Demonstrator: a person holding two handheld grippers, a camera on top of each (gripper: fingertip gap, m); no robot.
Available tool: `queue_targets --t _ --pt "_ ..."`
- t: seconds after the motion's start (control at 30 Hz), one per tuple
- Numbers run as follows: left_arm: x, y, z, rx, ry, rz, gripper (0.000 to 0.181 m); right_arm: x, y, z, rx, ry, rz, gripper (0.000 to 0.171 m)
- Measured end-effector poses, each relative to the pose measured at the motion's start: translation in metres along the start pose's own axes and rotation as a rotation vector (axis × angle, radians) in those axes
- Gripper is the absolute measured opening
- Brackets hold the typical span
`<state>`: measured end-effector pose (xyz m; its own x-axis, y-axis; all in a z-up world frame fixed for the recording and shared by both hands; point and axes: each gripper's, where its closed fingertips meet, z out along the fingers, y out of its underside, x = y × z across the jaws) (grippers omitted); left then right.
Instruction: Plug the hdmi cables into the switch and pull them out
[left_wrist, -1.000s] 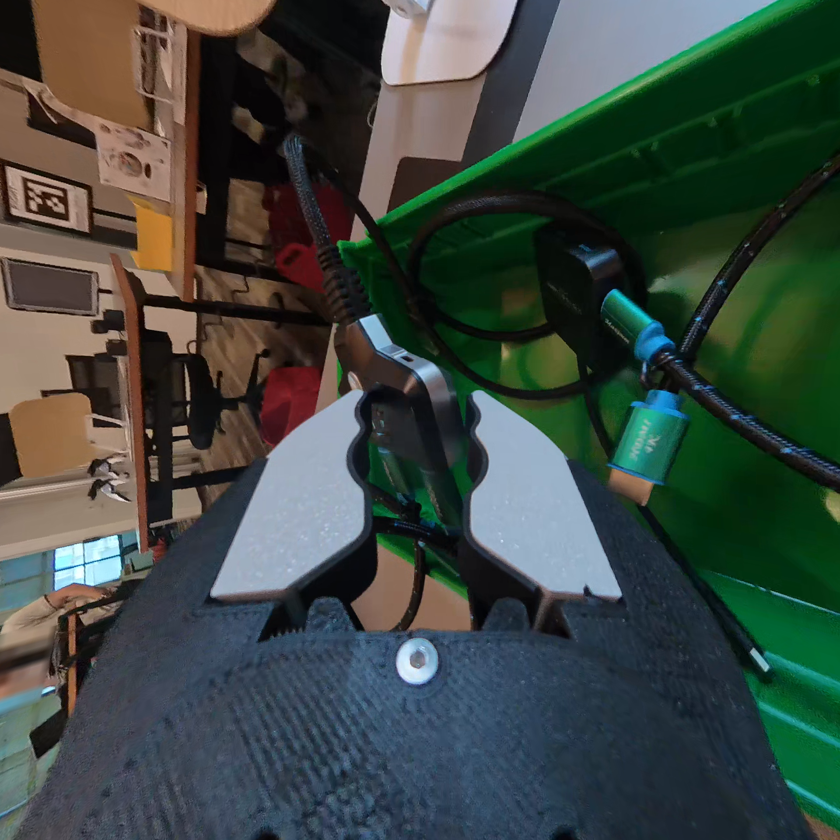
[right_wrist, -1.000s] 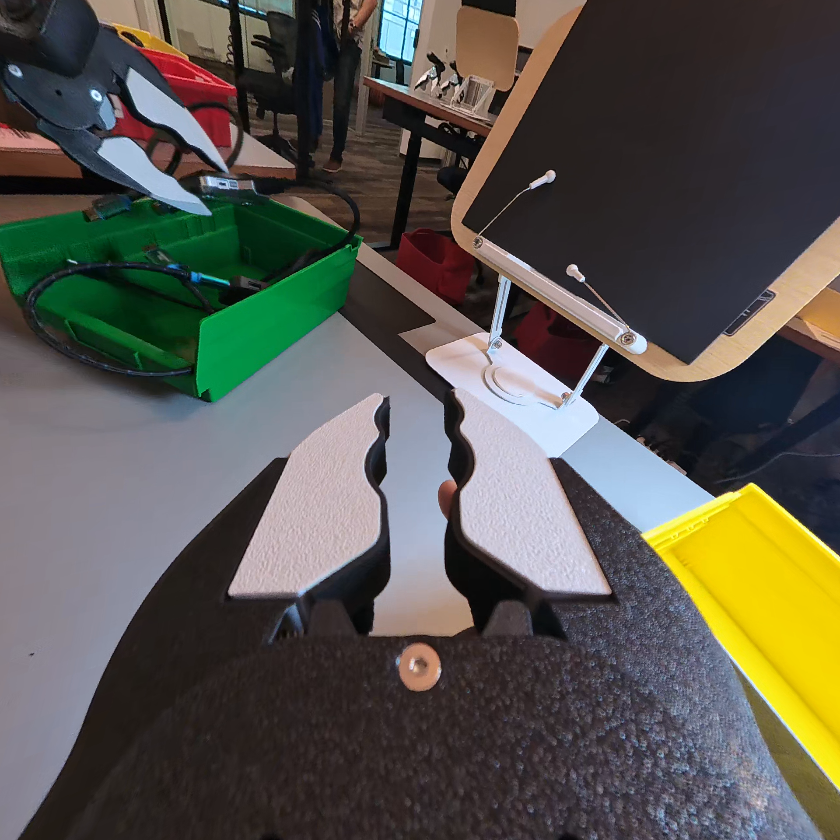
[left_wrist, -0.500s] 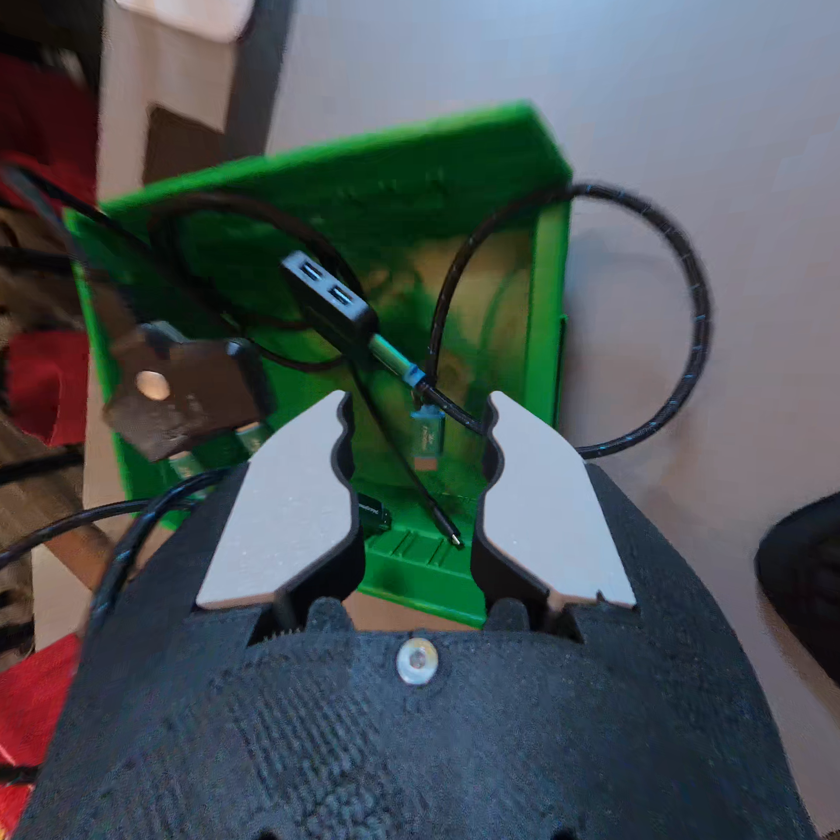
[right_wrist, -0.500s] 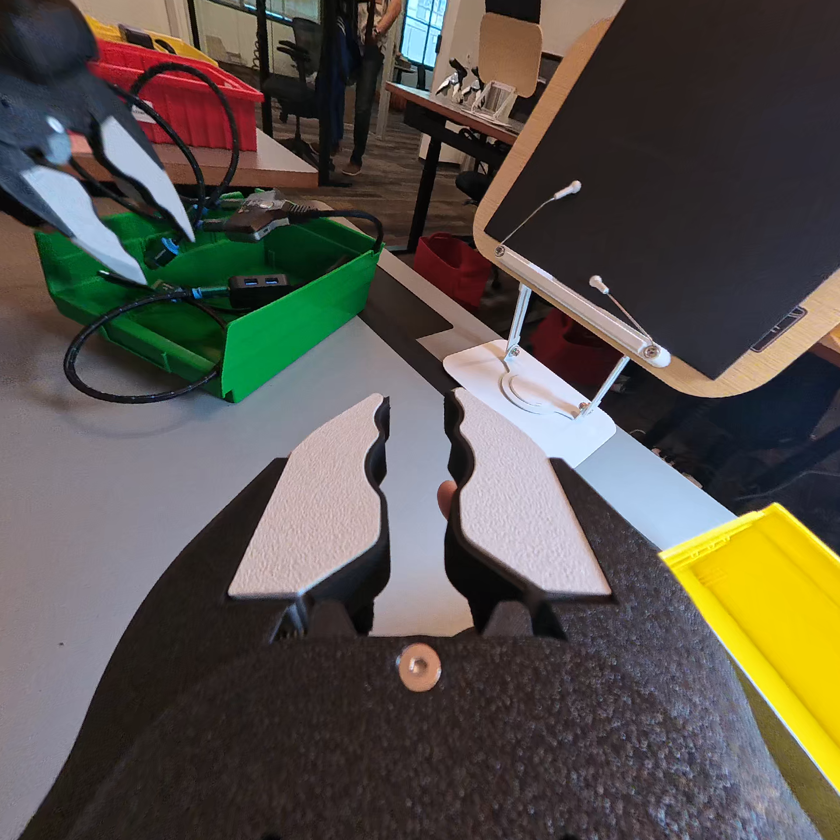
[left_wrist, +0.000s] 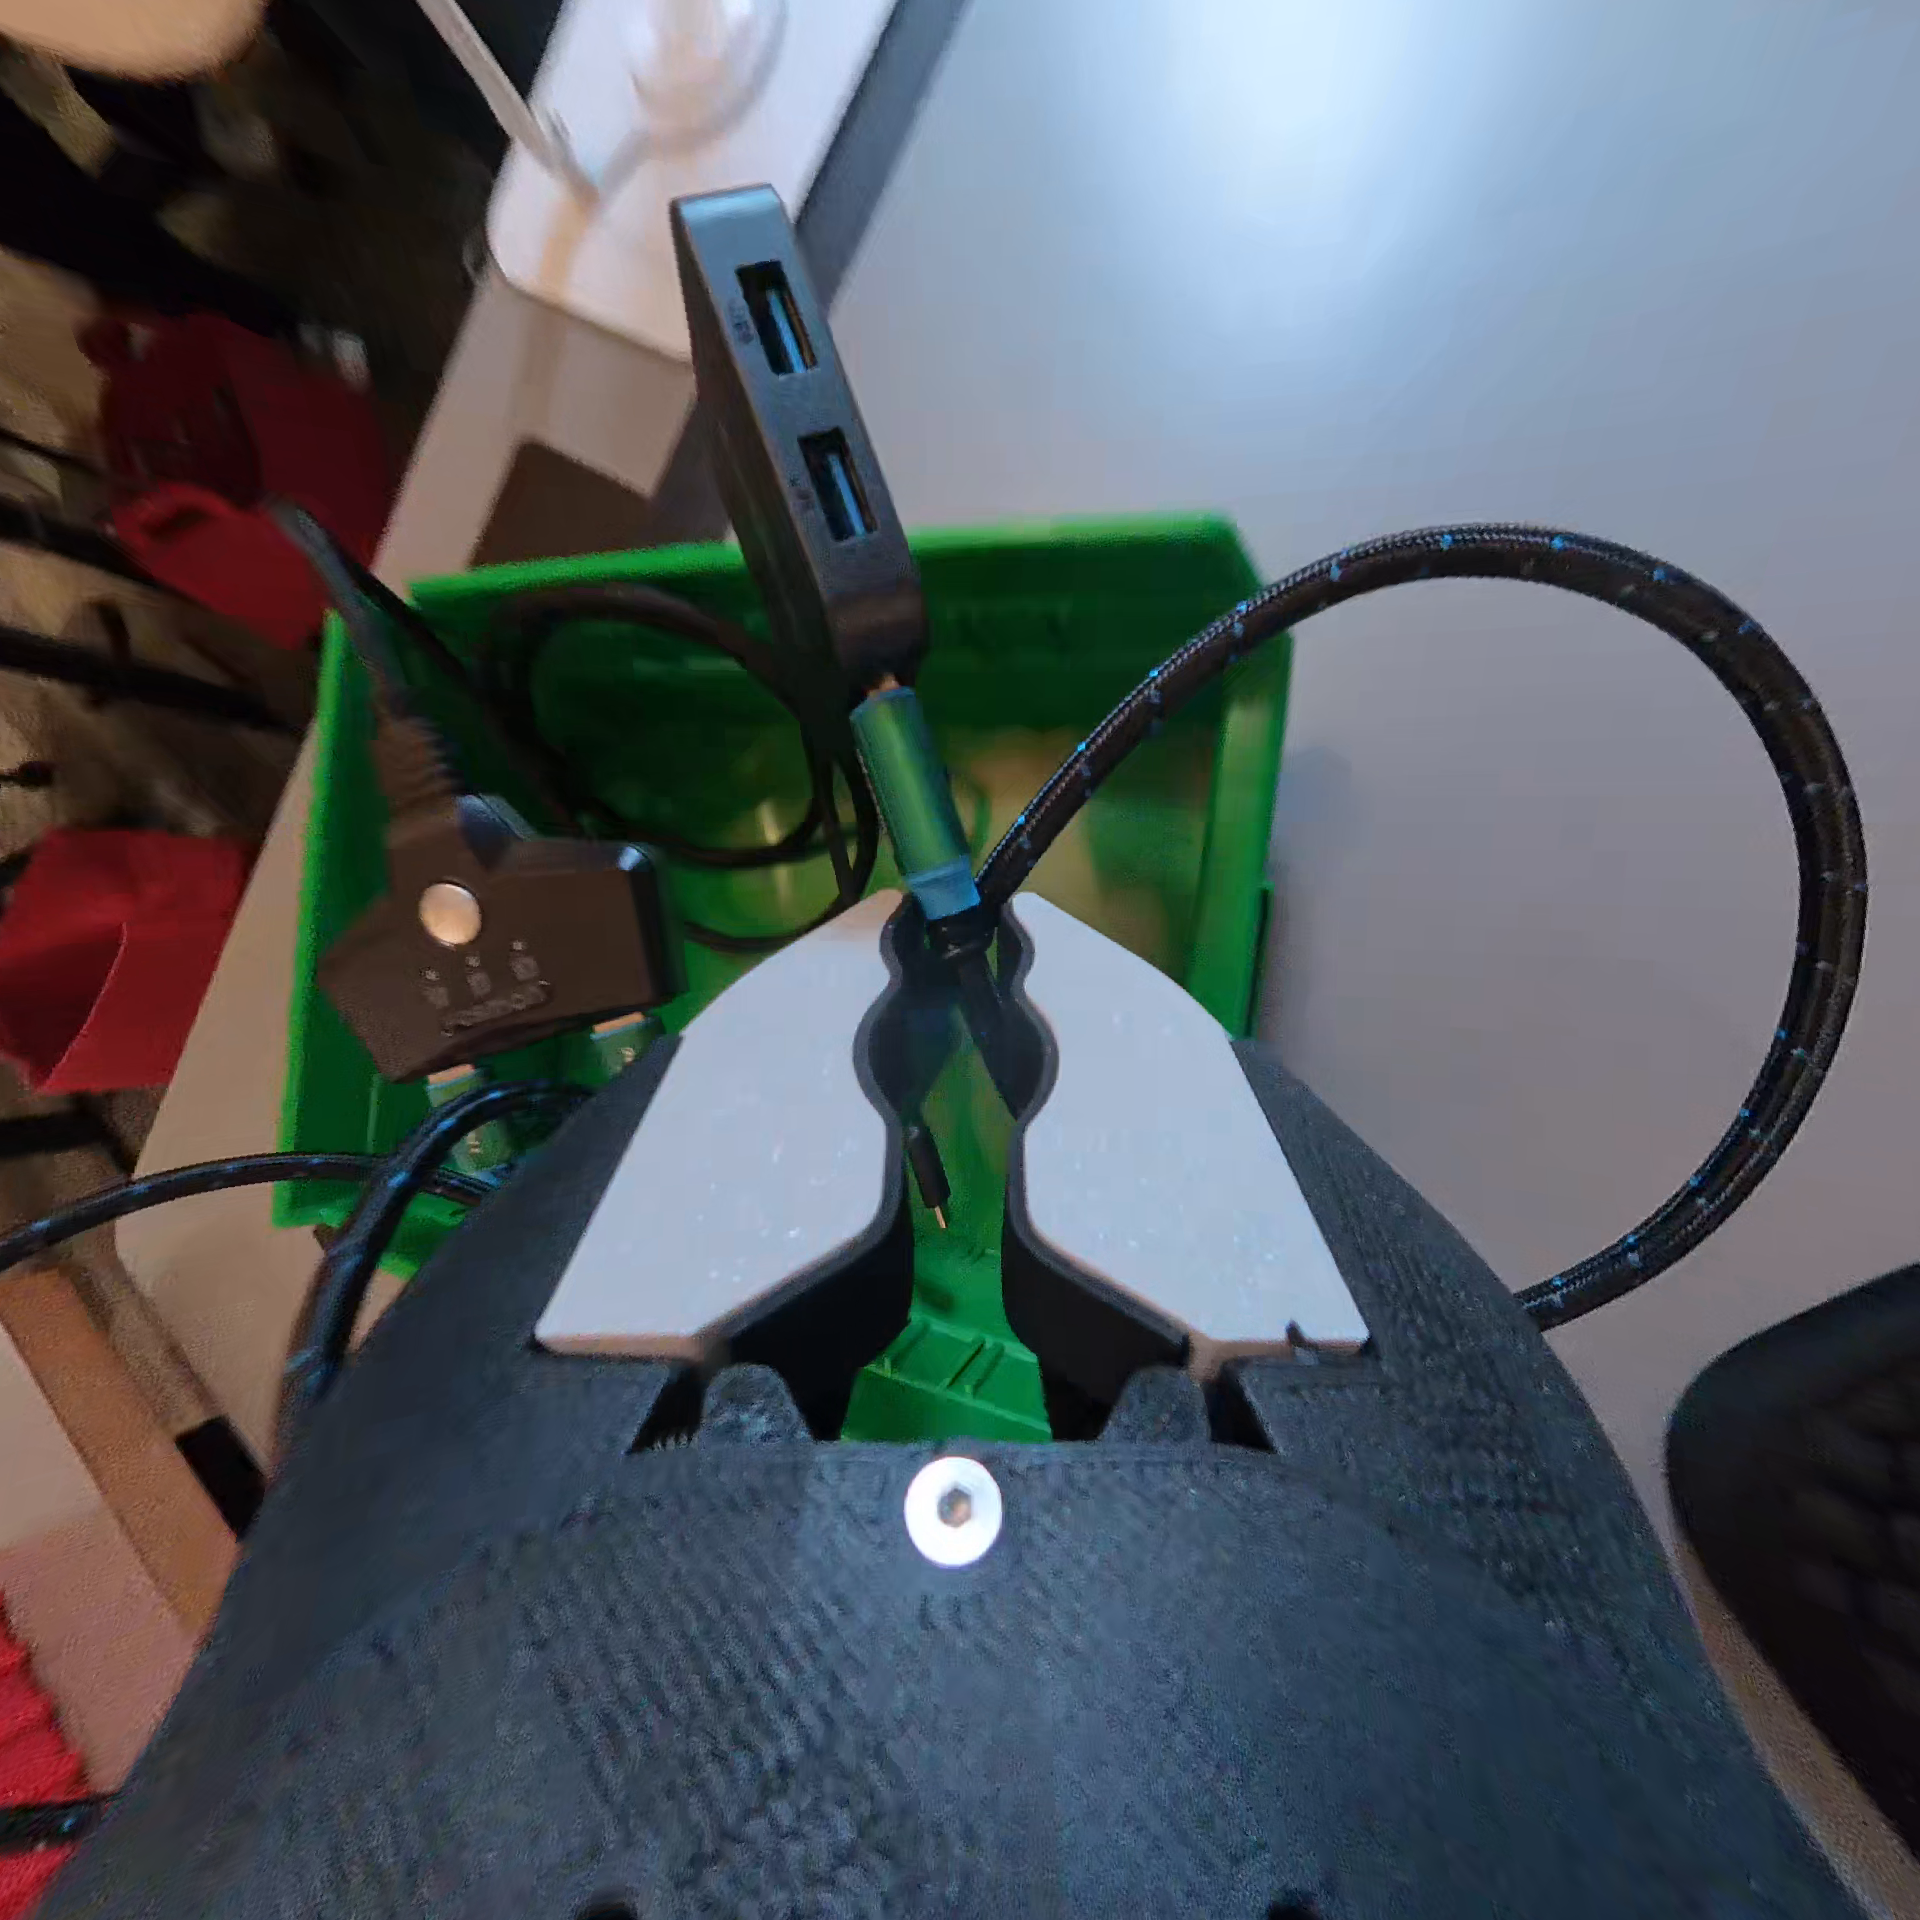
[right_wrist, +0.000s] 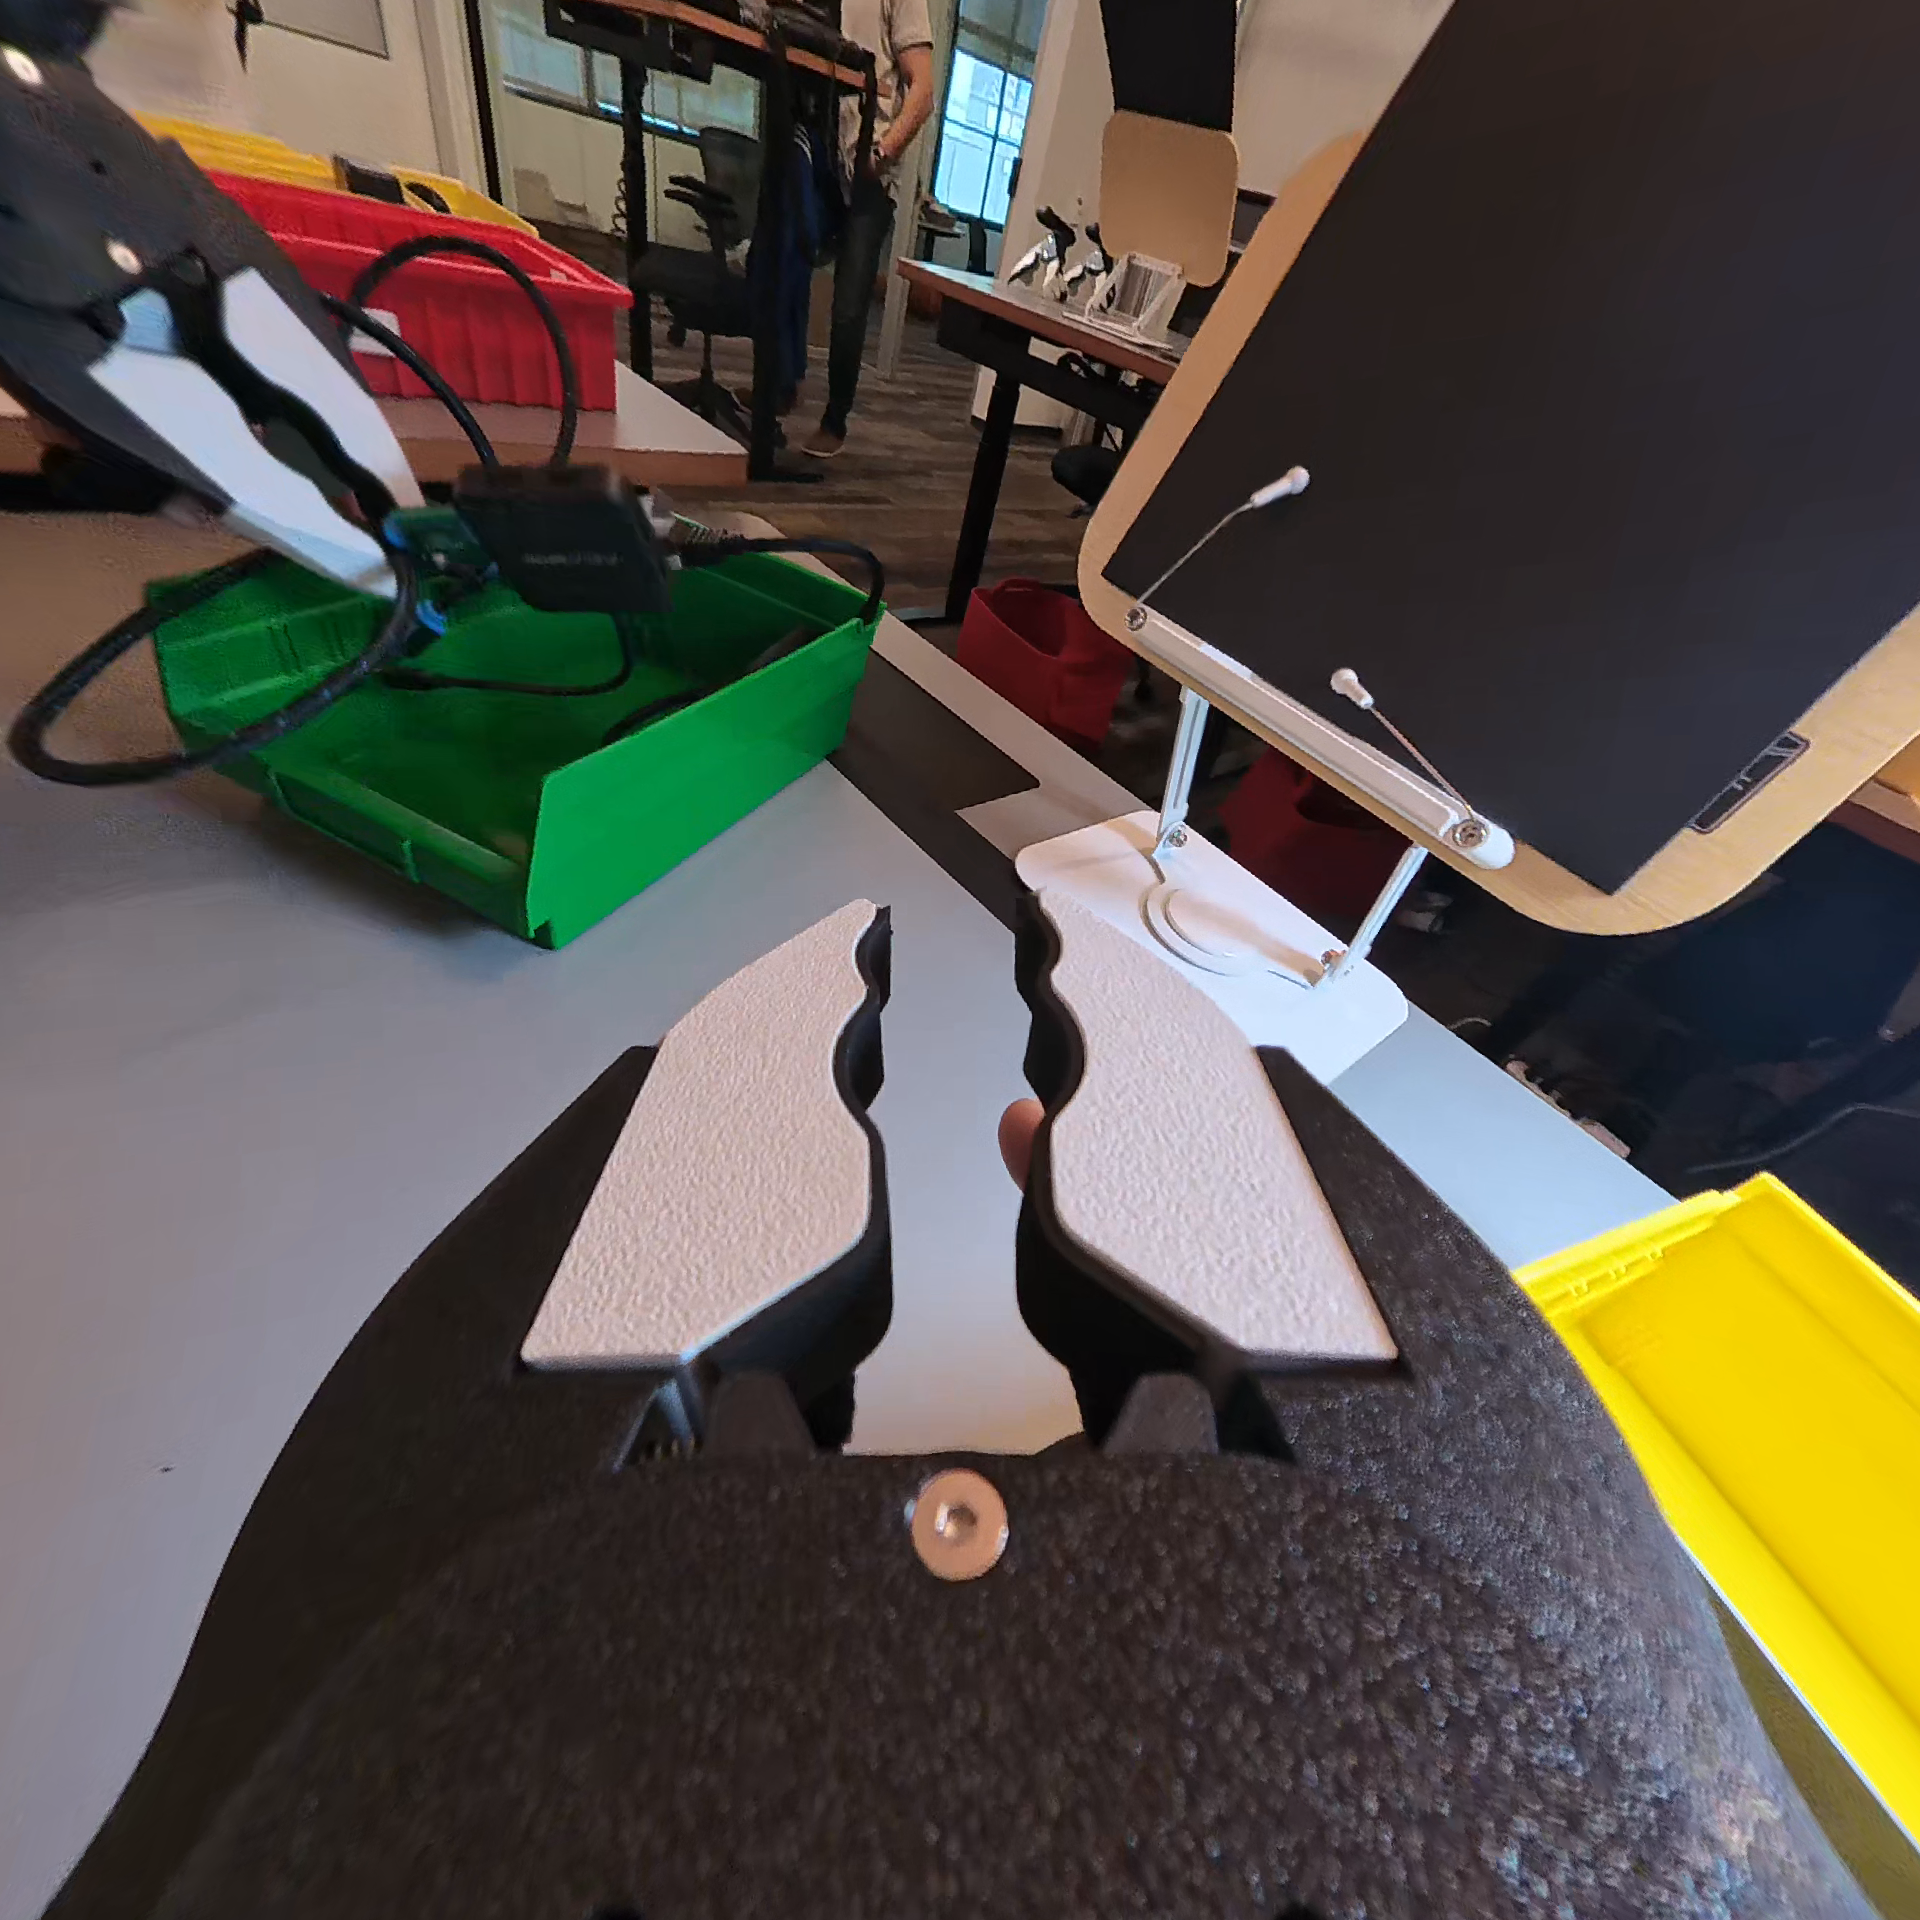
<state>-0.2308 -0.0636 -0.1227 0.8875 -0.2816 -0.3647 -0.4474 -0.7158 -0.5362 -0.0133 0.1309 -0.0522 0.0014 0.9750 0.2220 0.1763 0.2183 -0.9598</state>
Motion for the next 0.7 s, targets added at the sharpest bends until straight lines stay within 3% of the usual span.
queue_targets --t 0.1,0.27,0.37,0.53,0.7 --pt "0.011 -0.034 -0.032 0.217 0.076 -0.027 0.014 -0.010 -0.007 0.000 0.023 -0.025 -0.020 0.023" --pt "0.055 -0.104 -0.076 0.631 0.361 -0.092 0.014 -0.035 -0.029 -0.002 0.132 -0.089 -0.108 0.023" --pt "0.077 -0.139 -0.088 0.786 0.530 -0.113 0.013 -0.040 -0.048 -0.010 0.223 -0.067 -0.166 0.026" --pt "0.116 -0.175 -0.085 0.872 0.852 -0.045 0.014 -0.046 -0.069 -0.031 0.301 -0.154 -0.114 0.036" --pt "0.151 -0.189 -0.062 0.790 1.045 0.021 0.014 -0.055 -0.072 -0.046 0.283 -0.331 0.008 0.048"
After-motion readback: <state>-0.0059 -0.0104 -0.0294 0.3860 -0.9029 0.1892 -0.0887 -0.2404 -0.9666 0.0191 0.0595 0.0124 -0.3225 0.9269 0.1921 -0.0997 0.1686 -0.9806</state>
